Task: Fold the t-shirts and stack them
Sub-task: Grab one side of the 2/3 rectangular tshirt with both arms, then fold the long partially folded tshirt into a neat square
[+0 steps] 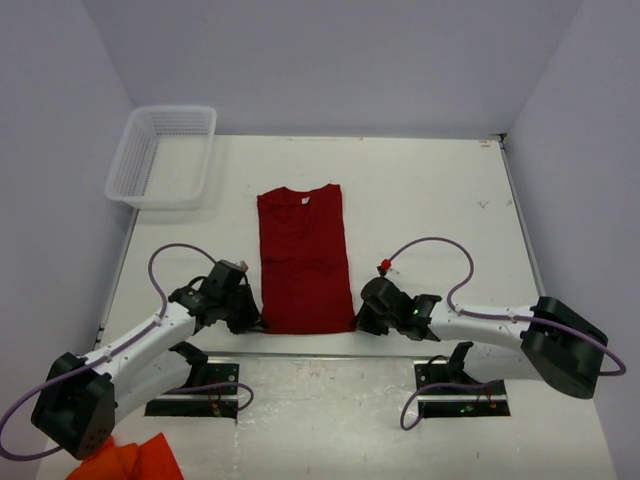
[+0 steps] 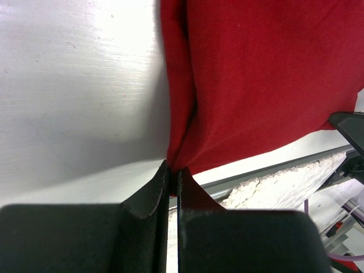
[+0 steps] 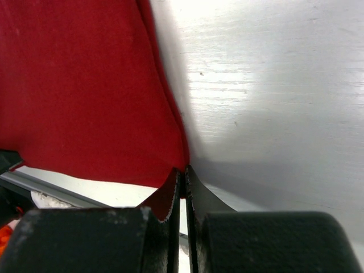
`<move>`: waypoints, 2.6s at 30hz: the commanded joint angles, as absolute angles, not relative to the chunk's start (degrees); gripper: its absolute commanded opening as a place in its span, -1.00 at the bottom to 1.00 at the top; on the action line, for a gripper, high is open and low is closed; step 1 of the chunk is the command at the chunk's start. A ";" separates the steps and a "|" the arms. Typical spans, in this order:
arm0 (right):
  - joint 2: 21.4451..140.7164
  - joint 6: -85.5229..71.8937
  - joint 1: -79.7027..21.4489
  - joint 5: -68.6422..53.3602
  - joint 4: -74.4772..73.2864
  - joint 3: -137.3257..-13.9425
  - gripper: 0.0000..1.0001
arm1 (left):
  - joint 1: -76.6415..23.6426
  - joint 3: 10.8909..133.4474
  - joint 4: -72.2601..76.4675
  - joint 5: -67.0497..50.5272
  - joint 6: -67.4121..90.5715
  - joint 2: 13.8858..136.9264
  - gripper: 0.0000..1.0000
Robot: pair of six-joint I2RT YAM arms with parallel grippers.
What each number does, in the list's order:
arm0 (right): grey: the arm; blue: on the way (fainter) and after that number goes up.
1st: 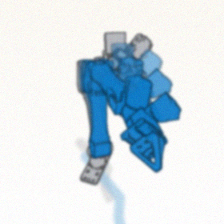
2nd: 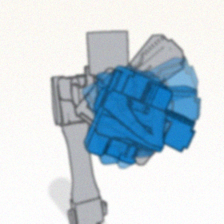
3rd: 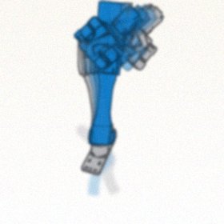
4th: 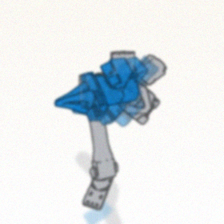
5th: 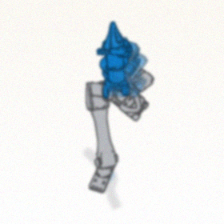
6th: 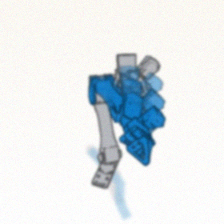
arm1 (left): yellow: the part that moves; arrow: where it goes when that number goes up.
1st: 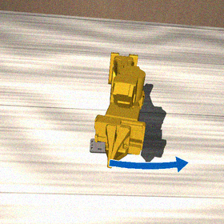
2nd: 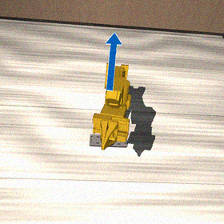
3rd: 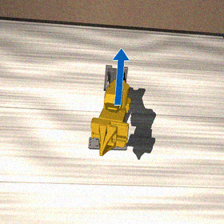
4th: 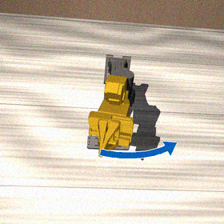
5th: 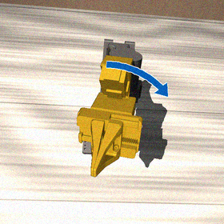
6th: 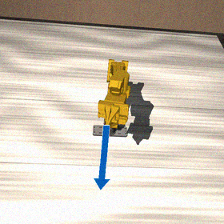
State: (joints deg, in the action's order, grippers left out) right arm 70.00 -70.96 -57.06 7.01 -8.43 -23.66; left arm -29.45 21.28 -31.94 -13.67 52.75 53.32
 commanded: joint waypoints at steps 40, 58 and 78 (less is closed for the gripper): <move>100.88 -21.72 -35.96 5.55 -39.20 -90.07 -1.00 | -22.77 64.41 -22.77 0.70 43.15 83.66 -1.00; 137.30 -8.00 -24.17 -8.87 -39.04 -135.63 0.81 | -15.20 79.99 5.50 8.07 28.83 111.81 0.95; 109.95 -25.04 -25.14 -26.80 -28.84 -94.14 -1.00 | -20.04 82.44 -6.77 -12.03 31.90 108.89 -1.00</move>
State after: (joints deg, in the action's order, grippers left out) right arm 108.18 -18.76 -25.32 -15.77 -31.86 -97.49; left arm -21.34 81.78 -1.04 -3.55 28.73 105.01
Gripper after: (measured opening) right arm 0.003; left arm 0.002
